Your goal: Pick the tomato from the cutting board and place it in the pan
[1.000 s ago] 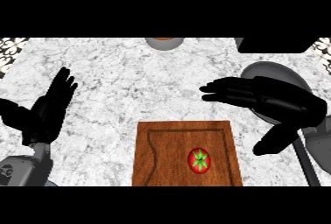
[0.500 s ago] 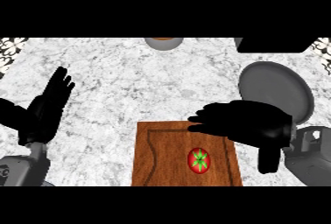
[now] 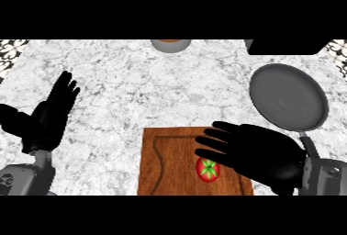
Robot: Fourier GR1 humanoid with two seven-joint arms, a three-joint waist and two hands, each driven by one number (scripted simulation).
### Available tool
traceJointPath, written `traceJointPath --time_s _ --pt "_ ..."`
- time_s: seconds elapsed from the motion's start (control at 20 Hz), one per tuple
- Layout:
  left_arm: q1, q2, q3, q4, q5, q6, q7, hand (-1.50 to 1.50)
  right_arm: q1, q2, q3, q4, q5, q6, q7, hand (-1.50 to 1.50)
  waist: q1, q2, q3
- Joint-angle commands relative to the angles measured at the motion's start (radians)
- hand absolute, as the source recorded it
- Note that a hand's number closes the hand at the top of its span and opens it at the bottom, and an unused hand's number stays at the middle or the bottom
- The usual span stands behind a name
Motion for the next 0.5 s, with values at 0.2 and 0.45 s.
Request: traceJointPath --time_s 0.2,0.45 --pt "-0.041 -0.025 0.036 -0.013 -0.015 -0.007 0.052 0.00 0.076 0.136 -0.003 -0.117 0.109 0.063 0.088 -1.50 0.001 0.002 -0.007" --pt "0.018 -0.049 0.033 -0.016 -0.032 -0.041 0.005 0.00 0.084 0.247 0.099 -0.051 0.222 0.084 0.132 -1.50 0.006 0.003 -0.007"
